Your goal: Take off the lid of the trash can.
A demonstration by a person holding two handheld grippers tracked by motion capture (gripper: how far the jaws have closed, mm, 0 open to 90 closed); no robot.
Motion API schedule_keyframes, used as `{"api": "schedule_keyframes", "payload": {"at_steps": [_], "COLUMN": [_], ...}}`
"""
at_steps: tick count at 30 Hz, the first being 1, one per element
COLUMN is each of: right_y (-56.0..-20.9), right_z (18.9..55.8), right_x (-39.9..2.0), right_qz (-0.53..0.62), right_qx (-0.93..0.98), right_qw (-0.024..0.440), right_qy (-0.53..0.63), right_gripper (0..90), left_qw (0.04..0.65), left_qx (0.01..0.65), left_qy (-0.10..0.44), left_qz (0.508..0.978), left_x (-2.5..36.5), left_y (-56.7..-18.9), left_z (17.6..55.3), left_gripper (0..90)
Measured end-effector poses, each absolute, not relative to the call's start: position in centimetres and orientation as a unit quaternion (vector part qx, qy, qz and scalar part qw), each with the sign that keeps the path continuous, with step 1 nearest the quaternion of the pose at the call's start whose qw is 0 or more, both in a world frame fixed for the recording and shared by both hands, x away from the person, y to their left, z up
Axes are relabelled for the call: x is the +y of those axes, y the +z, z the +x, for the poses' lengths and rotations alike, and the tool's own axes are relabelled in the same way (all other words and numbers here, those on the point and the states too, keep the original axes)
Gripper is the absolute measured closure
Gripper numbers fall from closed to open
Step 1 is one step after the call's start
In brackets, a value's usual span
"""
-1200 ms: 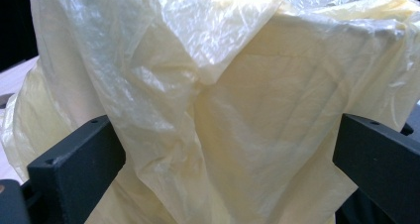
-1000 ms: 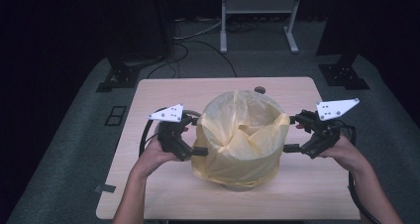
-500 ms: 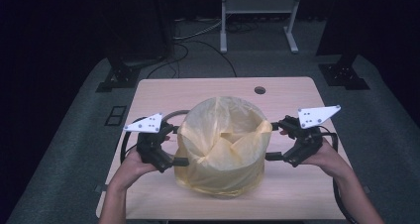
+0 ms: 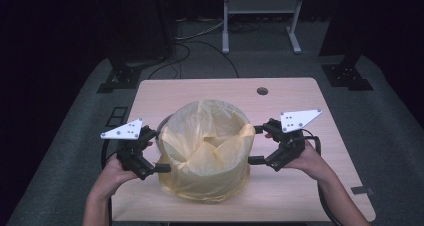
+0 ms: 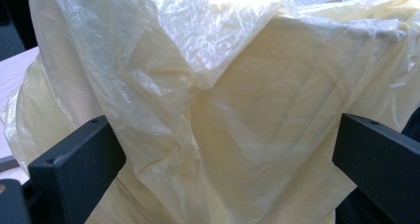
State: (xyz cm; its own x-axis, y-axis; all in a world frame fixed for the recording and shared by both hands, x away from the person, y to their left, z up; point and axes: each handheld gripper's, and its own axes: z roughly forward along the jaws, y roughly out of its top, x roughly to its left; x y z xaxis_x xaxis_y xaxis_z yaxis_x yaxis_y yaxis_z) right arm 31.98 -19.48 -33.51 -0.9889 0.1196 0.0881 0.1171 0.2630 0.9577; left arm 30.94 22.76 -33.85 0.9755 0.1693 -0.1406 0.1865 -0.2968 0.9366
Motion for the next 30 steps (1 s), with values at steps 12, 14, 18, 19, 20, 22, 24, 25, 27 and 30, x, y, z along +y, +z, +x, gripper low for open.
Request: {"api": "schedule_keyframes", "payload": {"at_steps": [12, 14, 18, 19, 20, 22, 24, 25, 27, 30], "right_y": [-32.9, -32.8, -32.5, -32.4, -32.3, -32.1, -31.9, -31.9, -31.8, -31.6], "right_z": [31.8, 31.9, 32.0, 32.0, 32.0, 32.0, 32.1, 32.1, 32.1, 32.1], "right_x": [-19.7, -19.7, -19.7, -19.7, -19.7, -19.7, -19.8, -19.9, -20.0, -20.1], "right_qz": [0.074, 0.074, 0.073, 0.074, 0.072, 0.071, 0.073, 0.073, 0.075, 0.074], "right_qx": [0.8, 0.8, 0.801, 0.801, 0.801, 0.801, 0.8, 0.8, 0.799, 0.8], "right_qw": [0.002, 0.005, 0.007, 0.006, 0.007, 0.009, 0.01, 0.01, 0.011, 0.013], "right_qy": [0.596, 0.596, 0.594, 0.594, 0.594, 0.594, 0.595, 0.596, 0.596, 0.596], "right_gripper": [9.6, 9.6, 9.6, 9.6, 9.6, 9.6, 9.6, 9.6, 9.6, 9.6], "left_qw": [0.601, 0.591, 0.574, 0.567, 0.56, 0.545, 0.532, 0.524, 0.512, 0.494], "left_qx": [0.128, 0.125, 0.109, 0.102, 0.094, 0.082, 0.075, 0.072, 0.067, 0.069], "left_qy": [0.033, 0.042, 0.055, 0.054, 0.053, 0.053, 0.052, 0.054, 0.053, 0.051], "left_qz": [0.789, 0.796, 0.81, 0.816, 0.822, 0.833, 0.842, 0.847, 0.855, 0.865], "left_x": [25.6, 24.9, 22.6, 21.8, 21.0, 19.4, 17.8, 17.0, 15.6, 13.6], "left_y": [-28.6, -26.9, -23.8, -23.2, -22.7, -21.7, -21.0, -20.8, -20.5, -20.3], "left_z": [29.6, 29.3, 29.0, 29.1, 29.1, 29.3, 29.6, 29.8, 30.3, 31.0], "left_gripper": [0.0, 0.0, 0.0, 0.0, 0.0, 0.0, 0.0, 0.0, 0.0, 0.0]}}
